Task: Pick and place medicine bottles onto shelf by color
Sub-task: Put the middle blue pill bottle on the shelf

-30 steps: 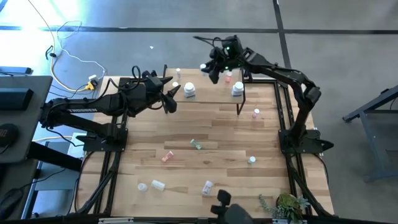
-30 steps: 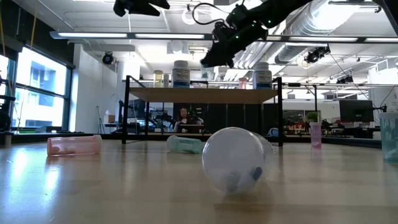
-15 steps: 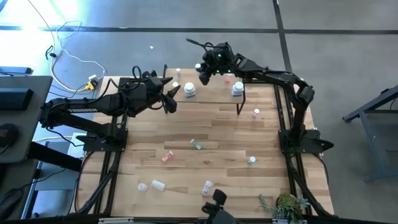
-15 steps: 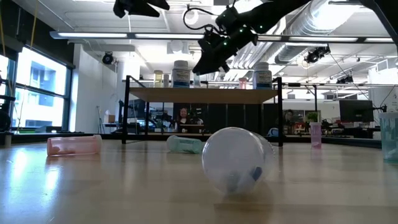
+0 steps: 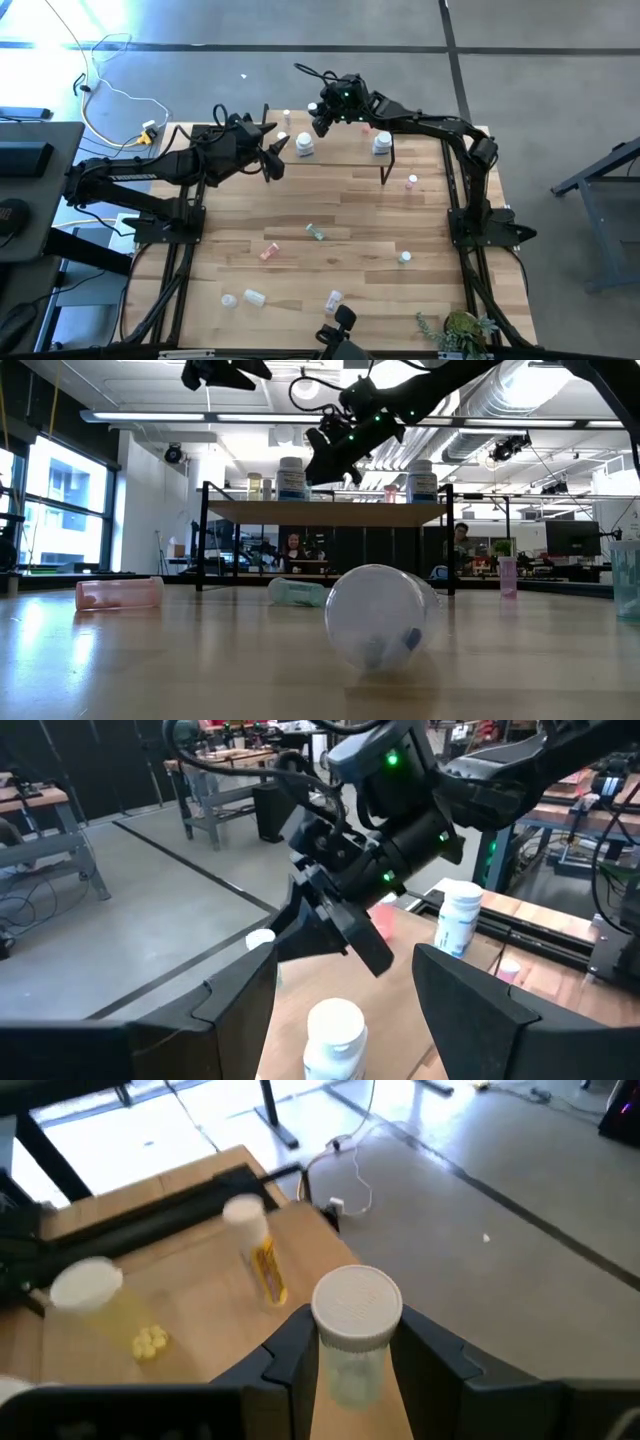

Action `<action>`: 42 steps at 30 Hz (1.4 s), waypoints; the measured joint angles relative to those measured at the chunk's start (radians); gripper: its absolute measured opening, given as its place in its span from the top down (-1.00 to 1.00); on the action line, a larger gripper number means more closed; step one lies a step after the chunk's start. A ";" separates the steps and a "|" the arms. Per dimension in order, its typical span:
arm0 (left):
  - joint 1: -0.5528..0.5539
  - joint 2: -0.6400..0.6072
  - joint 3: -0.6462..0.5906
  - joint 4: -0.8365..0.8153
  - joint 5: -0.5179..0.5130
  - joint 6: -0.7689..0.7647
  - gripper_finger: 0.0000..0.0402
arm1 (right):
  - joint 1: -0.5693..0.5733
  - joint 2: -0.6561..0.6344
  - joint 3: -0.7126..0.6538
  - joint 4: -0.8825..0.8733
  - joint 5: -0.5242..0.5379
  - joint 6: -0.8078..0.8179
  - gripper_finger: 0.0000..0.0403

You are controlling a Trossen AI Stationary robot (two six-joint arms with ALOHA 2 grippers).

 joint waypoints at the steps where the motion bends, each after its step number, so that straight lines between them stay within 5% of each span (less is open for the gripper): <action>1: 0.002 0.000 0.000 0.000 0.002 0.000 -0.12 | 0.001 0.001 0.000 -0.006 0.000 0.000 0.49; 33: 0.003 0.000 0.000 0.001 0.003 0.000 -0.12 | 0.008 0.022 0.000 -0.078 -0.009 -0.075 0.49; 42: 0.003 0.000 0.000 0.001 0.003 0.000 -0.12 | 0.008 0.022 0.000 -0.091 -0.008 -0.072 0.23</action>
